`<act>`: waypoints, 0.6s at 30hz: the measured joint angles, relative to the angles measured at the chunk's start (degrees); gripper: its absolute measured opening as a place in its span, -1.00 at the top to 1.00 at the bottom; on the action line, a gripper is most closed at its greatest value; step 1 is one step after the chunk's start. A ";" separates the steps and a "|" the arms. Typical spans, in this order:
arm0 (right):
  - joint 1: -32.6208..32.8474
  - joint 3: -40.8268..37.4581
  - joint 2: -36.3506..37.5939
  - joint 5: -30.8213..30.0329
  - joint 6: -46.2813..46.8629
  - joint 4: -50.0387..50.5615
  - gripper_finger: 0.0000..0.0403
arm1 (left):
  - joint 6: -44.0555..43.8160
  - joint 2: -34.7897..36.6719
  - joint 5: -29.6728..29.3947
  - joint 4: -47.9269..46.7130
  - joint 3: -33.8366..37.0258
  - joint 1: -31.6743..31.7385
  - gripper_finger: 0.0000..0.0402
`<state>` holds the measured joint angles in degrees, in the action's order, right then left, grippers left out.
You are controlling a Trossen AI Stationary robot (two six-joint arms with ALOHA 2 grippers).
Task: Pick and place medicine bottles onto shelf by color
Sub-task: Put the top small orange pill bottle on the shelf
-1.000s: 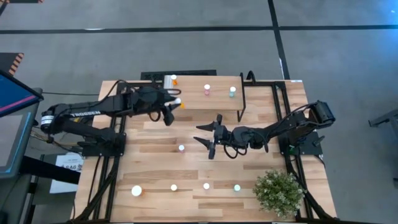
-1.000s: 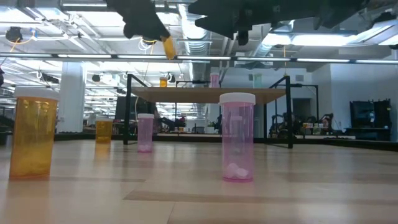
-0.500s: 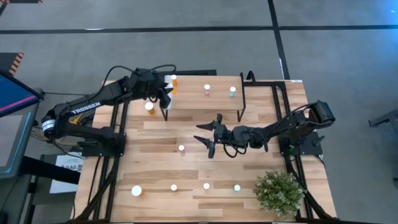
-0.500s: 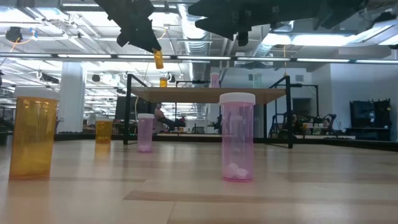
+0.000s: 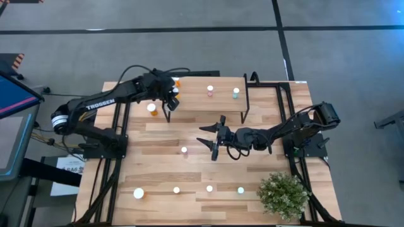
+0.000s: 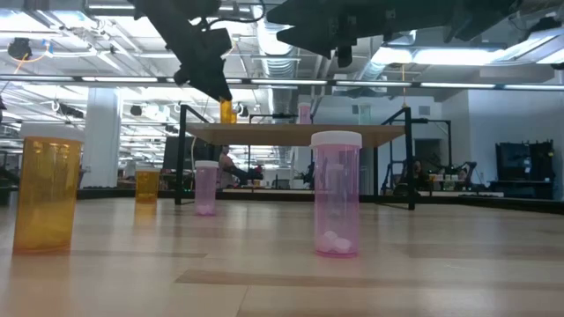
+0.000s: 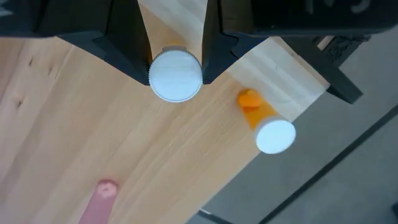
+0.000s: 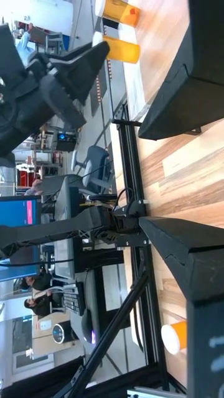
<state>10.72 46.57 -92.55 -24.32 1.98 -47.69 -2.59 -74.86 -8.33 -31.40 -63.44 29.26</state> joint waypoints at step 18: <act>0.07 0.01 0.00 0.00 0.10 0.78 -0.17 | 0.57 -1.96 -1.46 0.03 0.00 0.40 0.45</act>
<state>10.79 46.57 -92.55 -24.32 2.09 -46.91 -2.02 -76.82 -9.79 -31.38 -63.44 29.66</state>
